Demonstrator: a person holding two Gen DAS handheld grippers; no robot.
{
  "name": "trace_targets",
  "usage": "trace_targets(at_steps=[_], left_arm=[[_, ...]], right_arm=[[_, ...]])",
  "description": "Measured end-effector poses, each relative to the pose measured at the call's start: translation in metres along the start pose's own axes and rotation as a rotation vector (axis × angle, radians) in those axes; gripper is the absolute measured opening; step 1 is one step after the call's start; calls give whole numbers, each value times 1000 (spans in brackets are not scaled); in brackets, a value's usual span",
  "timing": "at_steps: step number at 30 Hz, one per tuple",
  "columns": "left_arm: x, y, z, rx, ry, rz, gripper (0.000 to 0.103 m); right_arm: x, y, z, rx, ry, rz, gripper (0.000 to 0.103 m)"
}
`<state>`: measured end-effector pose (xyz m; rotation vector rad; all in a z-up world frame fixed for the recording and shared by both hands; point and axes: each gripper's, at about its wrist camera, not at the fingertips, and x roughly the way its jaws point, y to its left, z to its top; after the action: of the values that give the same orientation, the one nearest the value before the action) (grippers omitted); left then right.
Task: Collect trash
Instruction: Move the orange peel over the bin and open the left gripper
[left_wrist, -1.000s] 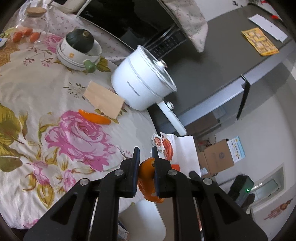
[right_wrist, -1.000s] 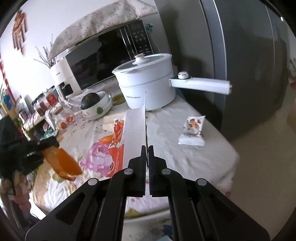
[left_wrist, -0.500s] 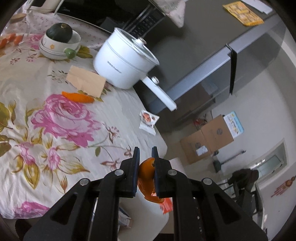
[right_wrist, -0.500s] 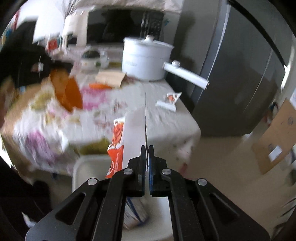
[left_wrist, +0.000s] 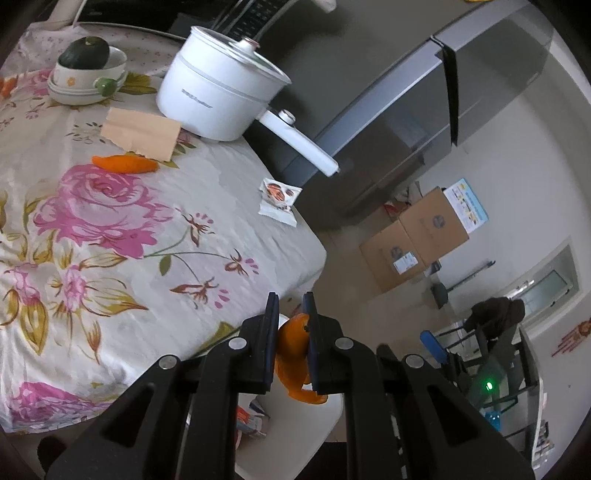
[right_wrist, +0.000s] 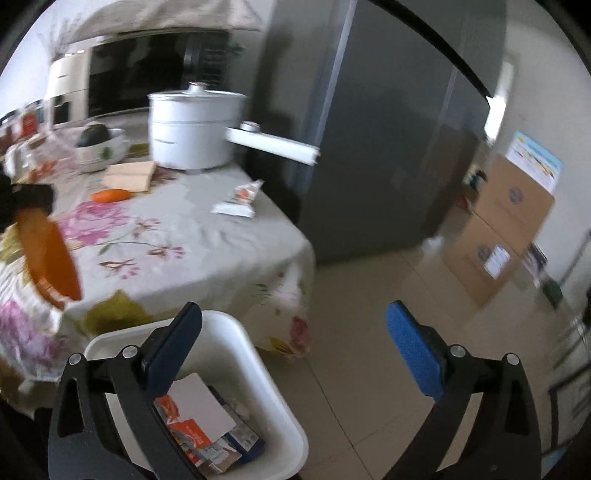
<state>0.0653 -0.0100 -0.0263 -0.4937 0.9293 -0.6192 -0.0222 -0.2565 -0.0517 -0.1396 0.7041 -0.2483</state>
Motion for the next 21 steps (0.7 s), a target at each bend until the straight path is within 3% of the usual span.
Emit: trace_targets(at_steps=[7, 15, 17, 19, 21], left_arm=[[19, -16, -8, 38, 54, -12, 14], [60, -29, -33, 108, 175, 17, 19], [69, -31, -40, 128, 210, 21, 24], [73, -35, -45, 145, 228, 17, 41], [76, -40, -50, 176, 239, 29, 49]], right_arm=[[3, -7, 1, 47, 5, -48, 96], [9, -22, 1, 109, 30, -74, 96], [10, -25, 0, 121, 37, -72, 96], [10, -25, 0, 119, 39, -74, 96], [10, -24, -1, 112, 40, -74, 96]])
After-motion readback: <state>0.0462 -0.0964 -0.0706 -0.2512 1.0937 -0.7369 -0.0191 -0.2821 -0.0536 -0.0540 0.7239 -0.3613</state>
